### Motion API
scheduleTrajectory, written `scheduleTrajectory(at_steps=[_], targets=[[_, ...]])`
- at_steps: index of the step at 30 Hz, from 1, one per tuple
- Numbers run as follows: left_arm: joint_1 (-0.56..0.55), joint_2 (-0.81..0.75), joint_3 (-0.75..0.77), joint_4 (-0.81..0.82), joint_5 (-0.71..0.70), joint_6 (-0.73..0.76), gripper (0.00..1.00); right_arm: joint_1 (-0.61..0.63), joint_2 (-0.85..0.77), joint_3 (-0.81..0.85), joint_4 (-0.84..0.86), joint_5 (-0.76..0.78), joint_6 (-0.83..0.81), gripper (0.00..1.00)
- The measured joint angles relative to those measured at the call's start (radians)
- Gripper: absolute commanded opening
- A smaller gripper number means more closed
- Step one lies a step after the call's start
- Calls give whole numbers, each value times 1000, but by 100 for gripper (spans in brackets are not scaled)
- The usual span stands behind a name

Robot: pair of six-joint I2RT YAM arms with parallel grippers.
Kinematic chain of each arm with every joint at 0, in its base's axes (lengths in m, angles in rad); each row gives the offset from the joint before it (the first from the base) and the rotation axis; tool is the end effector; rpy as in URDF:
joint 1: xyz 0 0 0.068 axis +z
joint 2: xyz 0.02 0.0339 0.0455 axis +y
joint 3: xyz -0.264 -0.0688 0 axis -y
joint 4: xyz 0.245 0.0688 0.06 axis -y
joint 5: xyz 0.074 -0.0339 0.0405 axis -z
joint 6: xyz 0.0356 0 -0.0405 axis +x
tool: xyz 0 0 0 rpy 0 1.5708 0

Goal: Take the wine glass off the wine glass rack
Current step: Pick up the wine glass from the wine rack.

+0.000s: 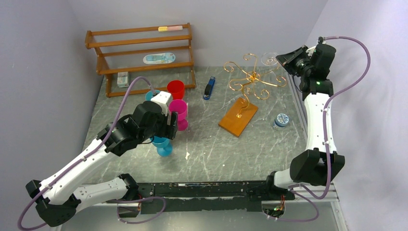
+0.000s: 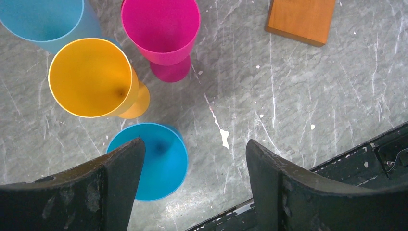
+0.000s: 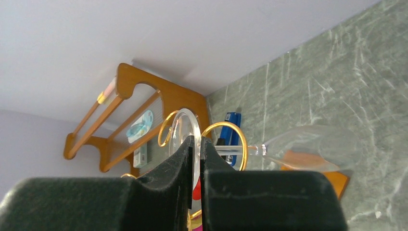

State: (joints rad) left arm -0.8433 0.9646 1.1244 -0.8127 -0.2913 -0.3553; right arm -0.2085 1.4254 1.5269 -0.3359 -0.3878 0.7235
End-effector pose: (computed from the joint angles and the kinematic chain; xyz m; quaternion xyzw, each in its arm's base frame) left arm 0.1325 -0.1334 0.3630 0.1519 0.8763 -0.1398 0.4353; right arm 0.3192 -0.0538 0.4344 0.2394 0.7417 0.3011 0.5494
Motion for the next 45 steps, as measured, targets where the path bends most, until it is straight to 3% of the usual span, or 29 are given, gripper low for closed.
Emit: scheduleTrajectory(at_steps=[22, 45], targets=[[0, -12, 0, 0, 0, 0, 82, -16, -55, -66, -2, 114, 28, 0], [0, -6, 0, 14, 16, -9, 82, 7, -80, -75, 21, -86, 9, 0]])
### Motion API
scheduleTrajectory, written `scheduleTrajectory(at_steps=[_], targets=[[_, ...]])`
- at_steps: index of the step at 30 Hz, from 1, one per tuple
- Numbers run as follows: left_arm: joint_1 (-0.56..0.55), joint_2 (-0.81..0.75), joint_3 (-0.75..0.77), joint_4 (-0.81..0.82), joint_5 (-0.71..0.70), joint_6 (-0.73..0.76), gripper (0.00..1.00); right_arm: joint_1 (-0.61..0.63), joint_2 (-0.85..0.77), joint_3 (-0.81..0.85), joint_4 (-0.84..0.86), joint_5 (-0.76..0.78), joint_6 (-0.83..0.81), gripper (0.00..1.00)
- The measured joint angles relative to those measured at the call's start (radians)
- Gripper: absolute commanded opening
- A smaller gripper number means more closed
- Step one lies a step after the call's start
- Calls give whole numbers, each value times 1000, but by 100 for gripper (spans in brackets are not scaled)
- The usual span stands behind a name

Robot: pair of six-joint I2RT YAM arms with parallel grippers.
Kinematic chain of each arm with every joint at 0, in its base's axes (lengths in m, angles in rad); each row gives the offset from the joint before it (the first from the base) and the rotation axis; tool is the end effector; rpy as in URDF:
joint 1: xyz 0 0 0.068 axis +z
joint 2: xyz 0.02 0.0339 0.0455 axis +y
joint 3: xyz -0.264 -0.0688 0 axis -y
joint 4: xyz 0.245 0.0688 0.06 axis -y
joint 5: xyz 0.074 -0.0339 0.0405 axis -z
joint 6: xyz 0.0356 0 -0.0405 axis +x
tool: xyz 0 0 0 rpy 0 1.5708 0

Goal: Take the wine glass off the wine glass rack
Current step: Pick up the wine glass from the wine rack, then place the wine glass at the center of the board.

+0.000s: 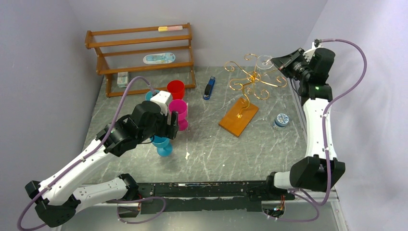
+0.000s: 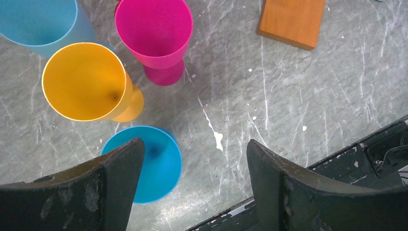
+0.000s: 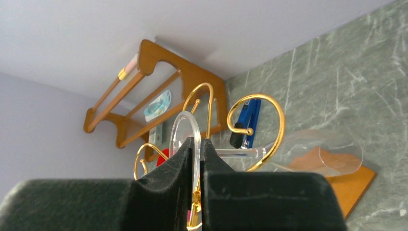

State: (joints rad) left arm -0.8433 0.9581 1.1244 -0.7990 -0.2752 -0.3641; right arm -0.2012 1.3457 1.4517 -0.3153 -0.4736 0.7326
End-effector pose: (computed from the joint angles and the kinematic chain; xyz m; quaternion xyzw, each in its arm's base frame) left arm 0.1317 -0.1334 0.3652 0.1495 0.8730 -0.1535 0.4381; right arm 0.2989 -0.0444 0.4345 0.2082 0.7410 0.3366 0.5425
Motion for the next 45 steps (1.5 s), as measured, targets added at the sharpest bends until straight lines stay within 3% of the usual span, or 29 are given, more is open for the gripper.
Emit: scheduleTrajectory(at_steps=[17, 30, 37, 45], targets=[[0, 1, 0, 10, 19, -7, 82, 29, 152, 105, 95, 10, 56, 0], [0, 11, 0, 10, 34, -3, 81, 28, 163, 203, 80, 259, -13, 0], [0, 25, 0, 9, 58, 5, 82, 21, 89, 212, 2, 372, -95, 0], [0, 26, 0, 23, 74, 14, 82, 19, -136, 169, -90, 489, -179, 0]])
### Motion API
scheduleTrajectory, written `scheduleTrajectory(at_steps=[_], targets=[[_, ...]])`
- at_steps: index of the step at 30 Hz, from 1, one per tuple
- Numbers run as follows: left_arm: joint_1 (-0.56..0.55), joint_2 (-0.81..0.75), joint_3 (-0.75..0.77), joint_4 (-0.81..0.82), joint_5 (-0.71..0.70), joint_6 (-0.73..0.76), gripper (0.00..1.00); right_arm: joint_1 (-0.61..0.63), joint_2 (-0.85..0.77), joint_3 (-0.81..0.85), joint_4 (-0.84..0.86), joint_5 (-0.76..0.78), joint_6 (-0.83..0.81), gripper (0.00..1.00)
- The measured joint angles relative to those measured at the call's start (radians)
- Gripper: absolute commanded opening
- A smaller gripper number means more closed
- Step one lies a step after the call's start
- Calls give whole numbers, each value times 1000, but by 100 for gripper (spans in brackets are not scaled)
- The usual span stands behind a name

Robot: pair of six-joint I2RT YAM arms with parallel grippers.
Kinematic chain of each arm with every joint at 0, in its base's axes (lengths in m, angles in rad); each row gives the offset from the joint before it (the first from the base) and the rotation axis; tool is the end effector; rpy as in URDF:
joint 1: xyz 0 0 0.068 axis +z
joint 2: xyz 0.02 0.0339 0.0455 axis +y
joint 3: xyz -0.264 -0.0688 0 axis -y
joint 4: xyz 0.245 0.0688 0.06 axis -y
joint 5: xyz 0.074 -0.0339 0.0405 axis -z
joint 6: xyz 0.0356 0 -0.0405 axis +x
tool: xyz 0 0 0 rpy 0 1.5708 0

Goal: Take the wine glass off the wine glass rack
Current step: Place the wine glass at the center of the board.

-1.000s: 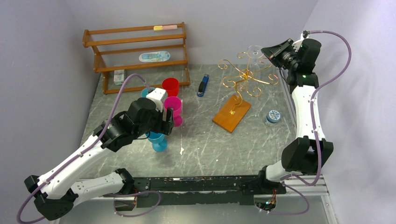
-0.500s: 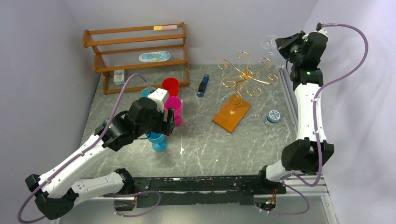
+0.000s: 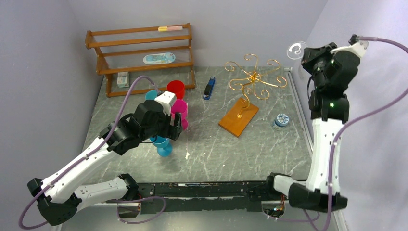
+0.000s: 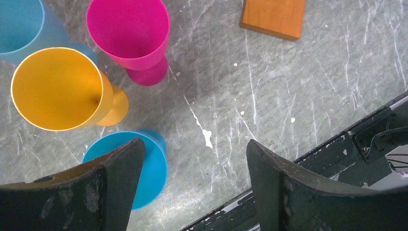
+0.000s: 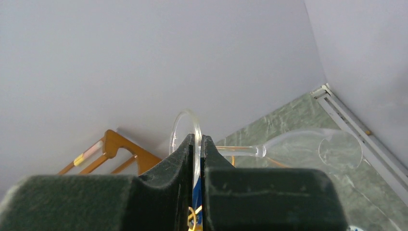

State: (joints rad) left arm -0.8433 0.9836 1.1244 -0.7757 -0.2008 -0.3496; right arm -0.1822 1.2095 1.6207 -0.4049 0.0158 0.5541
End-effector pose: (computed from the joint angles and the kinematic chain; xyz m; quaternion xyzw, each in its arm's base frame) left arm 0.1353 -0.1413 0.3625 0.1731 0.8721 -0.1781 0.4215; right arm 0.2328 -0.0435 0.5141 0.2589 0.6556 0.1257 0.6981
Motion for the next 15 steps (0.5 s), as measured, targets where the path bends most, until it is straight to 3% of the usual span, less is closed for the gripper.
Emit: scheduleTrajectory(at_steps=[7, 15], targets=[[0, -3, 0, 23, 27, 8, 82, -2, -214, -161, -48, -4, 25, 0], [0, -37, 0, 50, 52, 13, 82, 6, -335, -196, -171, -4, 45, 0]])
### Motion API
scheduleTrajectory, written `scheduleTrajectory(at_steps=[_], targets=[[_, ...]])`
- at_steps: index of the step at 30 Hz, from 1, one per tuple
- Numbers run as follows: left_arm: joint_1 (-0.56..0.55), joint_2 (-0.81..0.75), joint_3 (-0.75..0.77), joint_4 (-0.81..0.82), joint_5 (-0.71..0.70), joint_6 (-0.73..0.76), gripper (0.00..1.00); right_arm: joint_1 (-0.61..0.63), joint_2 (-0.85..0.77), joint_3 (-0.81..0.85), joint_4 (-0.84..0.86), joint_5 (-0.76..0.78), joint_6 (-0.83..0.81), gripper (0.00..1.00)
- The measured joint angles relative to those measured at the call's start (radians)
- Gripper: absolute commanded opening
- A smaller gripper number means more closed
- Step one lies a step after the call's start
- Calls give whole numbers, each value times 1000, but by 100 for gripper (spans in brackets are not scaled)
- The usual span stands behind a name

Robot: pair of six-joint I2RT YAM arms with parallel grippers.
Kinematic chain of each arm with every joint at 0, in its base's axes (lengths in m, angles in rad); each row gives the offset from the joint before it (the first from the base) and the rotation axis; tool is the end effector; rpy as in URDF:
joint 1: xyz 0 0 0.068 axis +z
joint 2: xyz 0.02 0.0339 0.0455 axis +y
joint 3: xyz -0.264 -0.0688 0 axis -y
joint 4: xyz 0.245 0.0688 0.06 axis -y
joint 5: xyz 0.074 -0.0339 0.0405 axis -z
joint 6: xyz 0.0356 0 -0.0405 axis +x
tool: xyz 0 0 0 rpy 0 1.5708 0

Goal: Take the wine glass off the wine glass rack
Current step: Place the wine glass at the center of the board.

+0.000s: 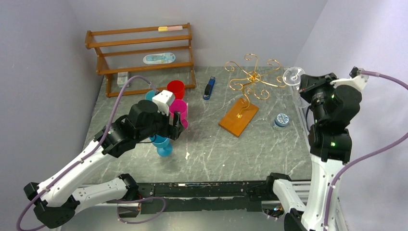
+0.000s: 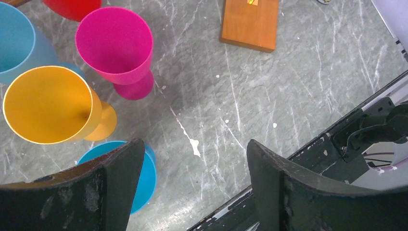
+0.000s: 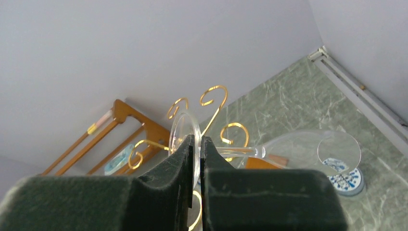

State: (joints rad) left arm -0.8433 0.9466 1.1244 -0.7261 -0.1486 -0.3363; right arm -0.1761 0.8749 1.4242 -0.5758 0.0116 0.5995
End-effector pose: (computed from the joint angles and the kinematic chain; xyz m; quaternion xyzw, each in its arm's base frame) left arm 0.1299 -0.1380 0.3732 0.1830 0.8510 -0.2176 0.4415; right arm 0.1357 -0.0246 0.4923 0.2747 0.6617 0.1425 0.6830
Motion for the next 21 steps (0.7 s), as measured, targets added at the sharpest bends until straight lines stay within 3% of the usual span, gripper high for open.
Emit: scheduleTrajectory(at_steps=[9, 21], targets=[[0, 2, 0, 40, 50, 0, 82, 39, -109, -96, -66, -89, 69, 0], [0, 7, 0, 72, 113, 0, 82, 60, -185, -29, -238, -245, 92, 0]])
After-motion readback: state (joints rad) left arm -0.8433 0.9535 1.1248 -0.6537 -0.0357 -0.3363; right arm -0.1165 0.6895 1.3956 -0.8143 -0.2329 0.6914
